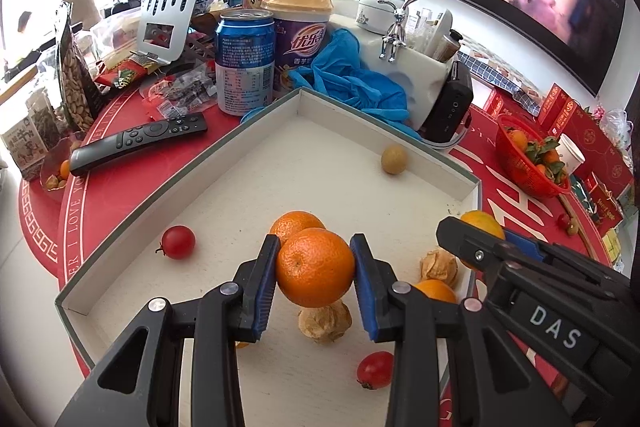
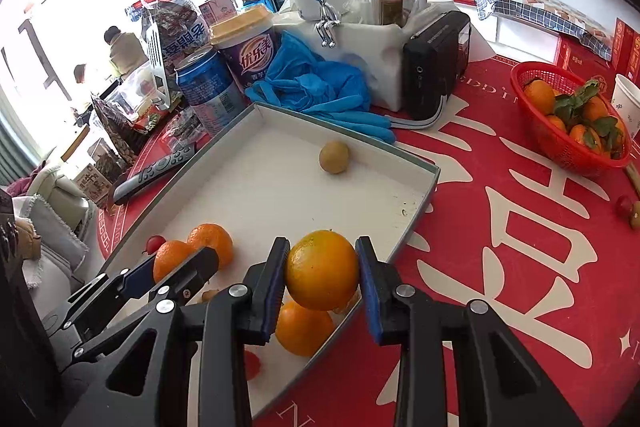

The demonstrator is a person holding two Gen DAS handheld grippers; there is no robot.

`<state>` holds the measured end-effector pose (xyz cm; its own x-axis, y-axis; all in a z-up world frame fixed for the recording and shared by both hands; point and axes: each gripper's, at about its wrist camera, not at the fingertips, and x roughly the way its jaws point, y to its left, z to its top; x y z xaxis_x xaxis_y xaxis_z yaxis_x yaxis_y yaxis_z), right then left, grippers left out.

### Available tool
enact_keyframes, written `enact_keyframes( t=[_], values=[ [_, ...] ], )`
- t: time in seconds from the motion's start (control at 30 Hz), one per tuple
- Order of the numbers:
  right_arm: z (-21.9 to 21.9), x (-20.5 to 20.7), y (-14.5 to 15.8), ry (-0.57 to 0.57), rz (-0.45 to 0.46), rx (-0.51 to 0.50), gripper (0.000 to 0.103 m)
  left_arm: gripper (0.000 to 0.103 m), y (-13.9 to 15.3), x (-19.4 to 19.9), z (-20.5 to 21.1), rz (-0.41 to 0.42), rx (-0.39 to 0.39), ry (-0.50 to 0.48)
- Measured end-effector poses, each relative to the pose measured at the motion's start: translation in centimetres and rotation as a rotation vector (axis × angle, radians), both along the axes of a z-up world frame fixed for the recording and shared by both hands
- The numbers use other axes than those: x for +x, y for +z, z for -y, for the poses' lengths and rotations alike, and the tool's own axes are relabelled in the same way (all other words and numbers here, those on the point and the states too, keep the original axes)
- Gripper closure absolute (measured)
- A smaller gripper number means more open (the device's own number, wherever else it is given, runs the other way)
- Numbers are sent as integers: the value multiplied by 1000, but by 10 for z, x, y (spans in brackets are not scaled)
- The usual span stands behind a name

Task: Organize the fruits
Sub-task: 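Hold the orange in the left tool while the right tool holds its orange above the tray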

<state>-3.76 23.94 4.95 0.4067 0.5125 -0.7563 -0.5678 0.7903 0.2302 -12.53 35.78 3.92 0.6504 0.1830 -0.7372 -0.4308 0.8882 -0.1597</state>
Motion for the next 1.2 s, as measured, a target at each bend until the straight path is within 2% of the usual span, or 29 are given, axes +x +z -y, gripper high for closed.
enact_keyframes(
  t=[1.2],
  values=[
    [0, -1, 1, 1, 10, -15, 68, 64, 0, 0, 0, -3, 4, -2]
  ],
)
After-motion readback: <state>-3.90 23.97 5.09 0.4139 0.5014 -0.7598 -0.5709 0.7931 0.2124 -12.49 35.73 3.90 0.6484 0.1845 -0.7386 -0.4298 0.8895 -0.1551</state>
